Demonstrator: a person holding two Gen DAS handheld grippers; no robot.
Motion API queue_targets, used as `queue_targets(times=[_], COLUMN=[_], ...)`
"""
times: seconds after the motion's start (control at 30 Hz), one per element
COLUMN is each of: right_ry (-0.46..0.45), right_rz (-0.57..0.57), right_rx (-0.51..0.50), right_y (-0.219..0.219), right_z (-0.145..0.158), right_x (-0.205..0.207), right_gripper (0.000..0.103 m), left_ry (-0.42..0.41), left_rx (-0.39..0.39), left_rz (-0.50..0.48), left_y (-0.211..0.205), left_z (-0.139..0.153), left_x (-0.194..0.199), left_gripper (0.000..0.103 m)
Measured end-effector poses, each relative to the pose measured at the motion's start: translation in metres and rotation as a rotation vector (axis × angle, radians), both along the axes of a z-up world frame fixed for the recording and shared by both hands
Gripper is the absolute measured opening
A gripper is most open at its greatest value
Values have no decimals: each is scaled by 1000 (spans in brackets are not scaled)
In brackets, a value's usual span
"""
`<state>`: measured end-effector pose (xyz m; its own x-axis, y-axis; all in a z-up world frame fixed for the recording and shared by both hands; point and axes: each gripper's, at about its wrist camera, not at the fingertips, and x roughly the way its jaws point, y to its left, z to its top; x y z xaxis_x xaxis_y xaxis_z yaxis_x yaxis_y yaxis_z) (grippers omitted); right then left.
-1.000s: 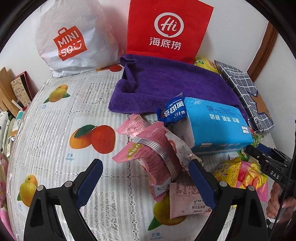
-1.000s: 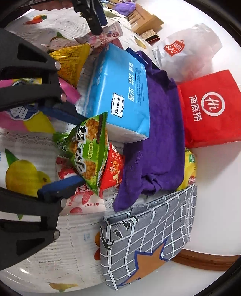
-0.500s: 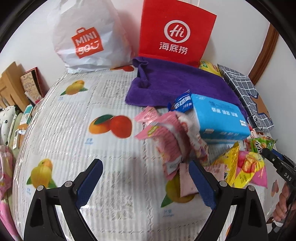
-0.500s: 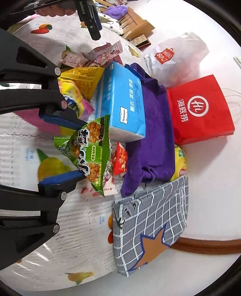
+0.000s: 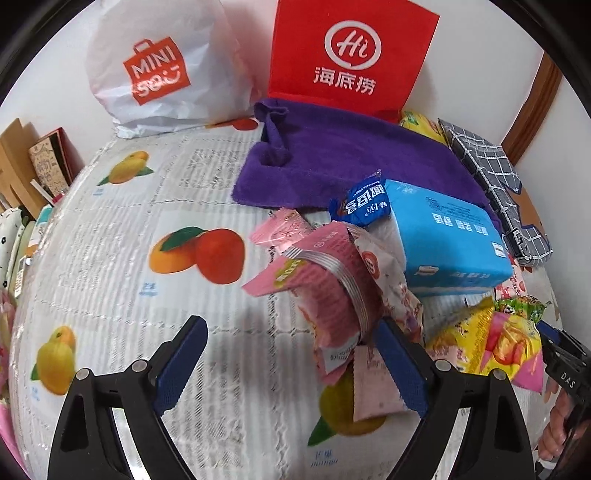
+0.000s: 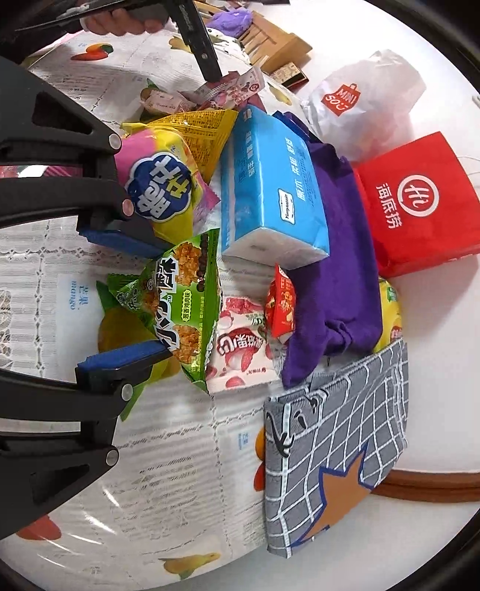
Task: Organize snacks
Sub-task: 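Grasp the green triangular snack bag with the right tool while the left tool grasps the pink wrapped snack, then carry both held snacks up toward the purple towel with both tools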
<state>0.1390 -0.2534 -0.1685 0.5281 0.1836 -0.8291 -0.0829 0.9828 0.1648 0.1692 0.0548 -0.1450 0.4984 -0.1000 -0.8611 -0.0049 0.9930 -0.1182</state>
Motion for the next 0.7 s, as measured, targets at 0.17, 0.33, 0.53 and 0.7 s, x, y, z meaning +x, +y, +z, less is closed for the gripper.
queue_targets(times=[0.17,0.33,0.53,0.7], right_ry=[-1,-3,-26,-27], right_rz=[9,-2,-17,5], right_rx=[14,34,48,36], right_y=[3,4,7,8], right_z=[-1,-3,-5,1], right_x=[10,19,24,21], right_gripper=[46,50,53,46], left_ry=[19,32,57,56], left_rx=[-25,-66,-98,-100], left_rz=[-7,-24,-67,-76], left_y=[-5,-11,-22,-20], left_z=[-10,-15,-18,-12], left_x=[12,23,29,24], left_gripper=[86,78,48,40])
